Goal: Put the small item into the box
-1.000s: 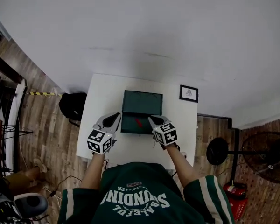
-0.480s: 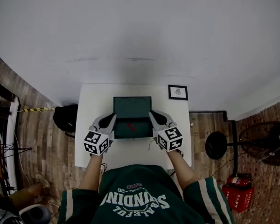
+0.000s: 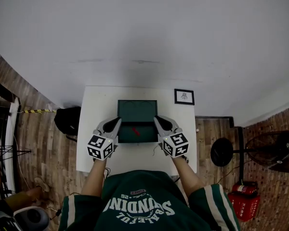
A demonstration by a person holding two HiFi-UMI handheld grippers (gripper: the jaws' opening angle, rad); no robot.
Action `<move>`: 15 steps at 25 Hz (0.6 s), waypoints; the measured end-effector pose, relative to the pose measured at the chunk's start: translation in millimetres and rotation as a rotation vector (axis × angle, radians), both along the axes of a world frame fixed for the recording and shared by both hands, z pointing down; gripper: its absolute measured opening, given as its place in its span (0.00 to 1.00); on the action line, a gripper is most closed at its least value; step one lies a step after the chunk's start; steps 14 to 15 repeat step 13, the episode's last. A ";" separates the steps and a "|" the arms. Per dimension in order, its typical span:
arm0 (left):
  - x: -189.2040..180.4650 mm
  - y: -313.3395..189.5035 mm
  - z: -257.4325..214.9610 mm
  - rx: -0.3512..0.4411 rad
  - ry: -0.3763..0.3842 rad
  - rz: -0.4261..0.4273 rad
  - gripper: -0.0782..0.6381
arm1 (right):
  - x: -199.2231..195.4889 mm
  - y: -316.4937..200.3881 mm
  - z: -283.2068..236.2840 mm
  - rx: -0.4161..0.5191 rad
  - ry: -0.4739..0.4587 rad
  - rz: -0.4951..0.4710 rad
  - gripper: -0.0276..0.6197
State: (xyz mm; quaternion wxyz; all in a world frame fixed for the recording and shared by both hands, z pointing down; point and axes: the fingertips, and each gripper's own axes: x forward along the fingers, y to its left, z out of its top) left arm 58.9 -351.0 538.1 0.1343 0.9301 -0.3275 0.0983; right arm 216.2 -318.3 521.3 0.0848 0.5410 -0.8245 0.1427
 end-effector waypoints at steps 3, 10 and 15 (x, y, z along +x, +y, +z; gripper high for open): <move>-4.9 -1.3 -2.7 0.016 0.002 -0.020 0.18 | -2.1 0.4 0.2 0.000 0.001 -0.004 0.05; -7.7 -2.1 -1.1 0.010 0.004 -0.029 0.18 | -0.1 0.9 1.8 -0.001 0.005 -0.004 0.05; -8.5 -3.3 -1.6 0.008 0.006 -0.029 0.18 | 1.2 0.9 2.7 -0.006 0.009 0.000 0.05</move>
